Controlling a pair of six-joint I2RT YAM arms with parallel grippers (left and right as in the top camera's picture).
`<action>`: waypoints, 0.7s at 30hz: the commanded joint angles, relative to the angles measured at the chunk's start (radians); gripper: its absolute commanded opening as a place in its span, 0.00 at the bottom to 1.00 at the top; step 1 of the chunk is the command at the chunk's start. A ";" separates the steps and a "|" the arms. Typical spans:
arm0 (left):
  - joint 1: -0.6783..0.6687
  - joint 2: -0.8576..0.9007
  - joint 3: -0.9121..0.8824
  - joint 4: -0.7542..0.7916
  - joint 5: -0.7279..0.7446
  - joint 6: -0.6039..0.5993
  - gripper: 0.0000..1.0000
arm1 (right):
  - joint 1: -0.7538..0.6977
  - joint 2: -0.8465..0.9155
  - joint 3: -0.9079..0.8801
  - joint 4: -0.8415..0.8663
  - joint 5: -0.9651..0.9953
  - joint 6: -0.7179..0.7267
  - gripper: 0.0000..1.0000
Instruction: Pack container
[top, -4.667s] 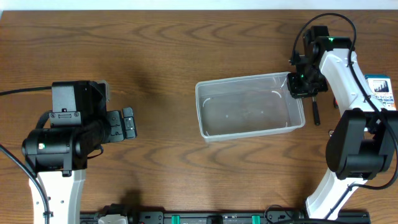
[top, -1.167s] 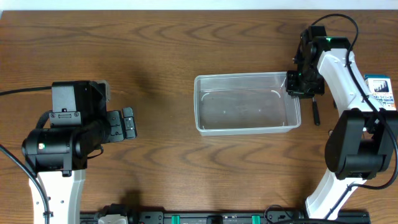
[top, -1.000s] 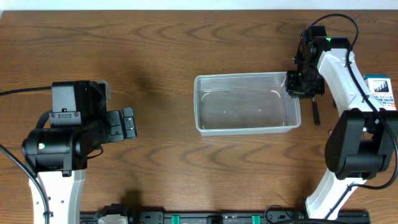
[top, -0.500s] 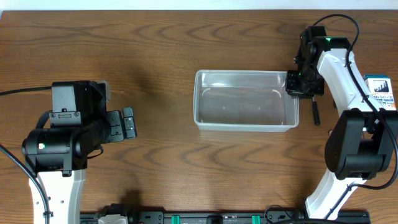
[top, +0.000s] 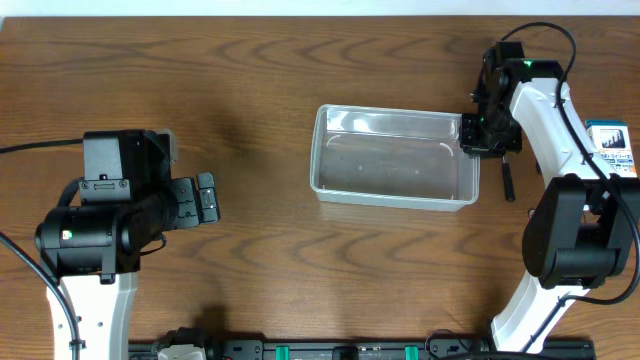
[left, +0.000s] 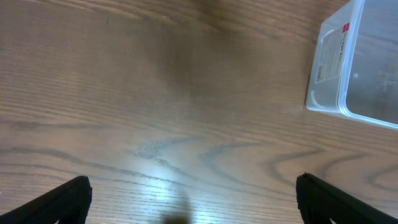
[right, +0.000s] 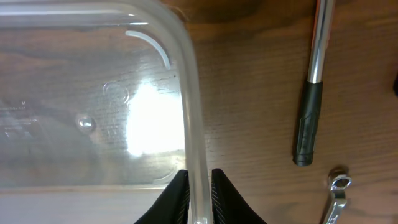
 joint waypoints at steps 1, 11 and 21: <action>0.005 -0.003 0.013 -0.001 -0.016 -0.008 0.98 | 0.008 -0.001 -0.005 0.006 0.011 -0.073 0.15; 0.005 -0.003 0.013 -0.001 -0.016 -0.008 0.98 | 0.008 -0.001 -0.005 0.008 0.027 -0.180 0.14; 0.005 -0.003 0.013 -0.001 -0.016 -0.009 0.98 | 0.008 -0.001 -0.005 0.011 0.028 -0.242 0.12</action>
